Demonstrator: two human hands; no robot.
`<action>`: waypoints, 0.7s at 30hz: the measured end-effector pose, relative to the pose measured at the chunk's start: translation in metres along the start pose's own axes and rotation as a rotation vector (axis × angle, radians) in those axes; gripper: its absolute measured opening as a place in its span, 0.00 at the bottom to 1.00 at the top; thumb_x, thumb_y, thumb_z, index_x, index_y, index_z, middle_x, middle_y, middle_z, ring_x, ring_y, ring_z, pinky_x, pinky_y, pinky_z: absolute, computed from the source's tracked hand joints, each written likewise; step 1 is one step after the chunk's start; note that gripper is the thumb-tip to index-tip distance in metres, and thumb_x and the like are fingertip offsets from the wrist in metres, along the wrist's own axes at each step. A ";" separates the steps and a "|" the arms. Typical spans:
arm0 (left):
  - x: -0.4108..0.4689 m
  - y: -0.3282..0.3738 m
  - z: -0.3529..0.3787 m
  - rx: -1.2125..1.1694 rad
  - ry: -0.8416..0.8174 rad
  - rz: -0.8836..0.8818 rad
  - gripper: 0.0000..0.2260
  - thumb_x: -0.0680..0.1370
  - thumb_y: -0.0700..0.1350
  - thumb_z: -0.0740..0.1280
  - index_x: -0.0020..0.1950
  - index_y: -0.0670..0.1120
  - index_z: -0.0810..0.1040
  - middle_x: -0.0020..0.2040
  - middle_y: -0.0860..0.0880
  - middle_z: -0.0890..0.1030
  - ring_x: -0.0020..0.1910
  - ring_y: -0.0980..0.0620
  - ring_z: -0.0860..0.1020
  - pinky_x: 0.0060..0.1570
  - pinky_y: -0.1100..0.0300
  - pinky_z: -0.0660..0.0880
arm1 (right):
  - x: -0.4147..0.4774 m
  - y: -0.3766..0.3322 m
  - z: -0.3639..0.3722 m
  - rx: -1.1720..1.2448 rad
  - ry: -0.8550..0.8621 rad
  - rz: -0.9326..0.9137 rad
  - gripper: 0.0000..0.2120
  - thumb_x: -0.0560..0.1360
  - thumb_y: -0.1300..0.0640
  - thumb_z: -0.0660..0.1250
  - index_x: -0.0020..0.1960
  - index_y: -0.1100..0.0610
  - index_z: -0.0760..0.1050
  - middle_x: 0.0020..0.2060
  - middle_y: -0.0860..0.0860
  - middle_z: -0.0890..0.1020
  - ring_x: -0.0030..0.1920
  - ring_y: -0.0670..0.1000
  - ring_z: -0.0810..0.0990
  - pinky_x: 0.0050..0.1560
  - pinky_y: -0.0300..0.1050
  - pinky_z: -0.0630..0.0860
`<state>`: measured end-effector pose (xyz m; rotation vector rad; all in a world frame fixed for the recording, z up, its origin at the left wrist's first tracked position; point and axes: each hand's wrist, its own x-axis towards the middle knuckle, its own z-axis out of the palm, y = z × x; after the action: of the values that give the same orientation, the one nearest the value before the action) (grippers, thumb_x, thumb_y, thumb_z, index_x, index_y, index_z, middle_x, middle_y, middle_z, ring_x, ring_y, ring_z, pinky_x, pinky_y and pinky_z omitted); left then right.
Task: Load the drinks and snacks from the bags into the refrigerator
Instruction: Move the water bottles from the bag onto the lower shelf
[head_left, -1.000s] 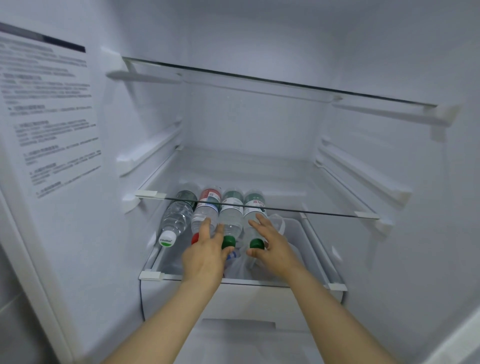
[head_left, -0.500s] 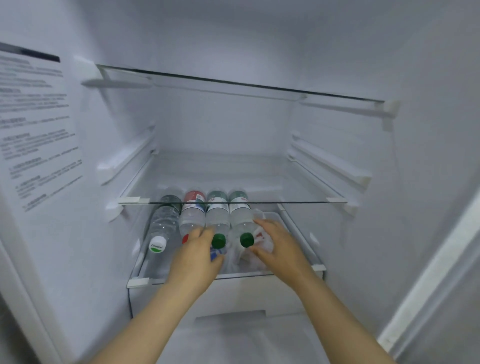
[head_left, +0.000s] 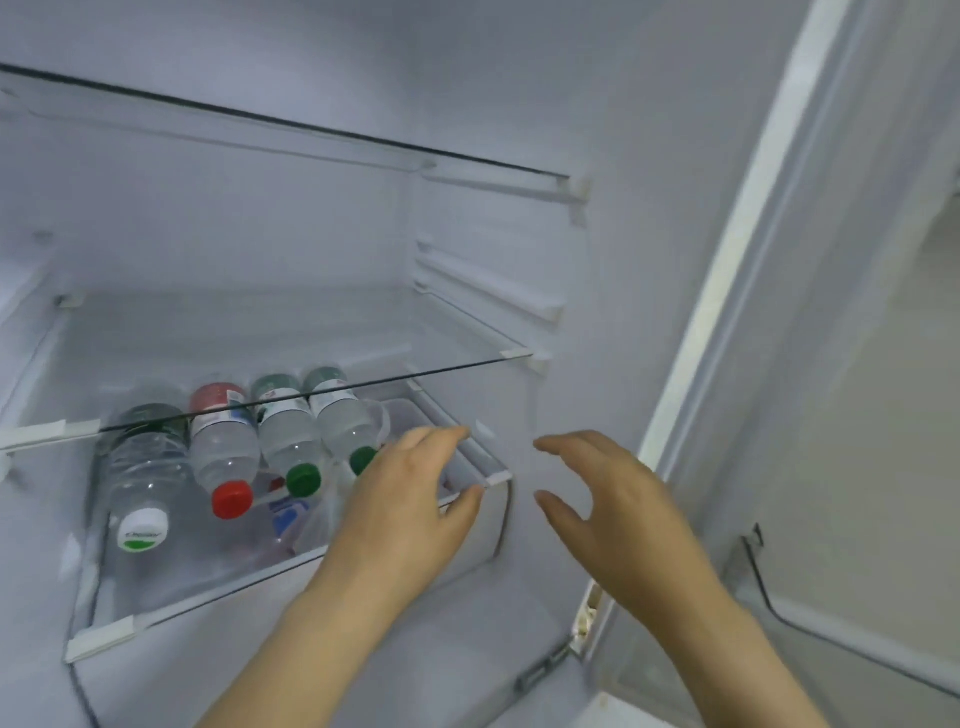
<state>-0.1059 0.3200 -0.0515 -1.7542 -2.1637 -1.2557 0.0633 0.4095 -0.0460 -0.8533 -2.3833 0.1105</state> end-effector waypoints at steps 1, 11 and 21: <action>0.002 0.011 0.000 -0.022 -0.004 0.037 0.20 0.75 0.48 0.68 0.67 0.52 0.72 0.65 0.54 0.74 0.64 0.54 0.71 0.57 0.69 0.62 | -0.005 0.001 -0.016 -0.036 0.022 0.016 0.19 0.76 0.52 0.68 0.66 0.47 0.73 0.60 0.40 0.76 0.58 0.41 0.73 0.55 0.29 0.63; 0.005 0.140 0.005 -0.222 -0.063 0.427 0.20 0.75 0.51 0.67 0.68 0.55 0.71 0.62 0.60 0.74 0.61 0.61 0.71 0.56 0.72 0.63 | -0.087 0.024 -0.153 -0.262 0.273 0.167 0.18 0.73 0.54 0.71 0.62 0.48 0.76 0.57 0.40 0.78 0.54 0.41 0.76 0.51 0.29 0.65; -0.046 0.276 0.043 -0.333 -0.199 0.671 0.22 0.73 0.56 0.64 0.66 0.53 0.74 0.60 0.57 0.77 0.59 0.57 0.75 0.56 0.67 0.68 | -0.216 0.042 -0.263 -0.497 0.387 0.384 0.20 0.70 0.56 0.75 0.61 0.53 0.77 0.54 0.46 0.81 0.50 0.48 0.82 0.49 0.38 0.75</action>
<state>0.1616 0.3125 0.0422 -2.5222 -1.2620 -1.3252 0.3675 0.2819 0.0472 -1.4122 -1.8801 -0.4735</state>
